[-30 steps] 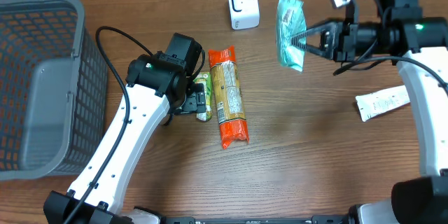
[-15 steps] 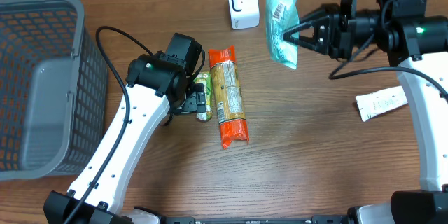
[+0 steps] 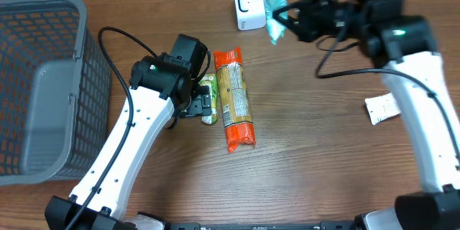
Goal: Scan the item barcode
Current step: 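Hold the packet barcode against the white scanner with right gripper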
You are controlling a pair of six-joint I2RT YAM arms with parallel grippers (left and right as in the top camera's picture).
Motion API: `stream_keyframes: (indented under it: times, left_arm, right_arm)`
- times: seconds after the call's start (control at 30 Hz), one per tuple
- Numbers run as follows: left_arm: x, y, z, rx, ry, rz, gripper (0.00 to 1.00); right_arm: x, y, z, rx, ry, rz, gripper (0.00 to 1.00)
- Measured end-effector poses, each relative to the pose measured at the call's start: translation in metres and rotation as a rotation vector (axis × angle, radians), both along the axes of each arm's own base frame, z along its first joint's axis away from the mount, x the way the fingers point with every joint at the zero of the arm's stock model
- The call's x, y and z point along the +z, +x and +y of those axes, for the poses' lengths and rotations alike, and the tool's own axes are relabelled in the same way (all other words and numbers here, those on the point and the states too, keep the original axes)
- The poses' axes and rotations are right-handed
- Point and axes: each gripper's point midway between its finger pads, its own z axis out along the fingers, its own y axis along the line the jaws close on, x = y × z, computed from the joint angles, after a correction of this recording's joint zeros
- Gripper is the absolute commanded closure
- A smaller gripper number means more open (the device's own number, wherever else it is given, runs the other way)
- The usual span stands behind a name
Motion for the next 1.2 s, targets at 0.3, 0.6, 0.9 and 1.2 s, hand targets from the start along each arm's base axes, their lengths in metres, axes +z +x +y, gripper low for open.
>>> stream_keyframes:
  times: [0.3, 0.6, 0.9, 1.2]
  left_arm:
    - [0.000, 0.000, 0.000, 0.000, 0.000, 0.000, 0.01]
    - [0.000, 0.000, 0.000, 0.000, 0.000, 0.000, 0.01]
    - [0.000, 0.000, 0.000, 0.000, 0.000, 0.000, 0.00]
    - [0.000, 0.000, 0.000, 0.000, 0.000, 0.000, 0.01]
  right_arm:
    - [-0.066, 0.070, 0.010, -0.244, -0.493, -0.083, 0.97]
    - [-0.131, 0.145, -0.002, -0.332, -0.806, -0.170, 0.97]
    - [-0.200, 0.197, 0.009, -0.305, -0.933, -0.306, 0.97]
    - [-0.218, 0.211, 0.003, -0.268, -1.077, -0.383, 0.96]
